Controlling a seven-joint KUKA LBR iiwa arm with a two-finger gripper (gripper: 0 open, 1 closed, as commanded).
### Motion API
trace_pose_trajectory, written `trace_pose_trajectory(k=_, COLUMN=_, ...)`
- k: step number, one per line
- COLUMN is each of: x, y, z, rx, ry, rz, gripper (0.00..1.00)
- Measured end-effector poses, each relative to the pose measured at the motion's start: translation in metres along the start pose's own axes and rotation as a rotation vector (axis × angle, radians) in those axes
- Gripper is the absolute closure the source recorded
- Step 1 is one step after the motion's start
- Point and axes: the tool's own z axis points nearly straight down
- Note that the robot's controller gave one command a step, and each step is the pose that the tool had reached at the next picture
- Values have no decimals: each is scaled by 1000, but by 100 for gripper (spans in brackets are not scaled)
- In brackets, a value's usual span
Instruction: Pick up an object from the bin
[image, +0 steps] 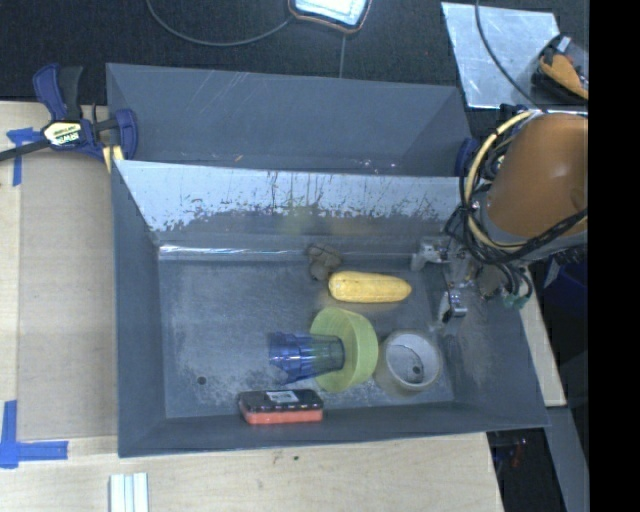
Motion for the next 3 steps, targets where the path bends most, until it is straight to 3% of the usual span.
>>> trace_pose_trajectory(k=1, x=0, y=0, z=0, rx=0, ry=0, rz=0, gripper=0)
trace_pose_trajectory(k=2, x=-40, y=31, z=1, rx=1, ry=-5, rz=-88, gripper=0)
trace_pose_trajectory(k=3, x=-38, y=36, z=-4, rx=0, ry=-4, rz=-90, gripper=0)
